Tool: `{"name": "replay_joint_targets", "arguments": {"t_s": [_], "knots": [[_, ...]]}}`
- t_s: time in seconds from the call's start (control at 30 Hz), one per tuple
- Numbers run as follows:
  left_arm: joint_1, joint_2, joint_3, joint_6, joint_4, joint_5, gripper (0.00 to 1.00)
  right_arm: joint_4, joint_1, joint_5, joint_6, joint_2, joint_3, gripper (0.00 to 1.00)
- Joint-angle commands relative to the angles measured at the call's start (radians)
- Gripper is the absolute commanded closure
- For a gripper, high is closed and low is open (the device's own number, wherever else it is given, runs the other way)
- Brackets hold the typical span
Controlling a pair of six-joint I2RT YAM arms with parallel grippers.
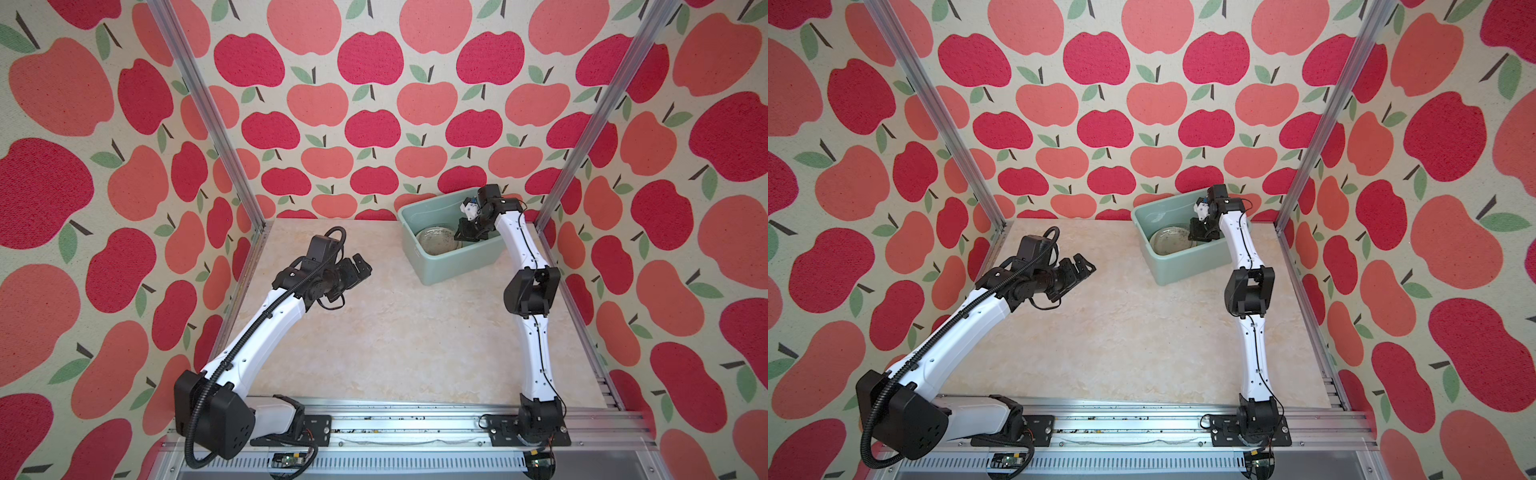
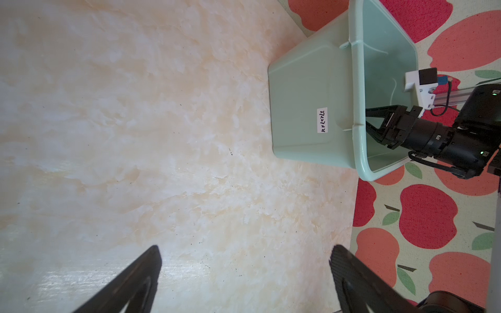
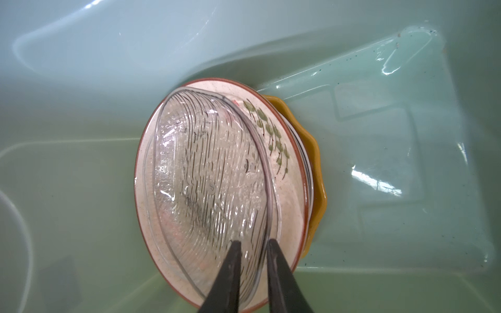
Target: Place the plates into the plastic bin on the countertop
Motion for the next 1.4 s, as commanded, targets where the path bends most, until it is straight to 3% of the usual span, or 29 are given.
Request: {"name": "replay_joint_targets", "arguments": {"t_s": [0.0, 0.3, 0.5, 0.63, 0.73, 0.87, 1.0, 1.13, 1.23, 1.37], "knots": [[0.006, -0.005, 0.030, 0.016, 0.006, 0.004, 0.01, -0.009, -0.009, 0.034, 0.009, -0.026, -0.012, 0.74], [0.006, -0.084, 0.088, 0.068, -0.095, -0.081, 0.01, 0.005, -0.018, 0.083, 0.016, -0.213, -0.012, 0.62], [0.006, -0.191, 0.148, 0.123, -0.205, -0.178, 0.01, 0.006, -0.010, 0.043, 0.042, -0.370, -0.021, 0.57], [0.006, -0.286, 0.199, 0.203, -0.297, -0.281, 0.01, 0.012, 0.015, 0.000, 0.012, -0.518, -0.114, 0.54], [0.007, -0.361, 0.221, 0.274, -0.349, -0.376, 0.01, 0.060, 0.031, -0.010, -0.019, -0.683, -0.295, 0.53], [0.012, -0.471, 0.190, 0.353, -0.364, -0.522, 0.01, 0.232, 0.037, 0.000, -0.042, -0.976, -0.686, 0.53], [0.019, -0.578, 0.080, 0.422, -0.294, -0.642, 0.01, 0.413, 0.039, 0.060, -0.057, -1.272, -1.060, 0.50], [0.043, -0.622, -0.034, 0.462, -0.251, -0.770, 0.01, 0.487, 0.034, 0.140, -0.080, -1.501, -1.360, 0.44], [0.090, -0.633, -0.120, 0.496, -0.205, -0.799, 0.01, 0.519, 0.028, 0.229, -0.095, -1.614, -1.544, 0.35], [0.187, -0.653, -0.253, 0.515, -0.098, -0.780, 0.01, 0.610, 0.015, 0.381, -0.092, -1.718, -1.773, 0.32]]}}
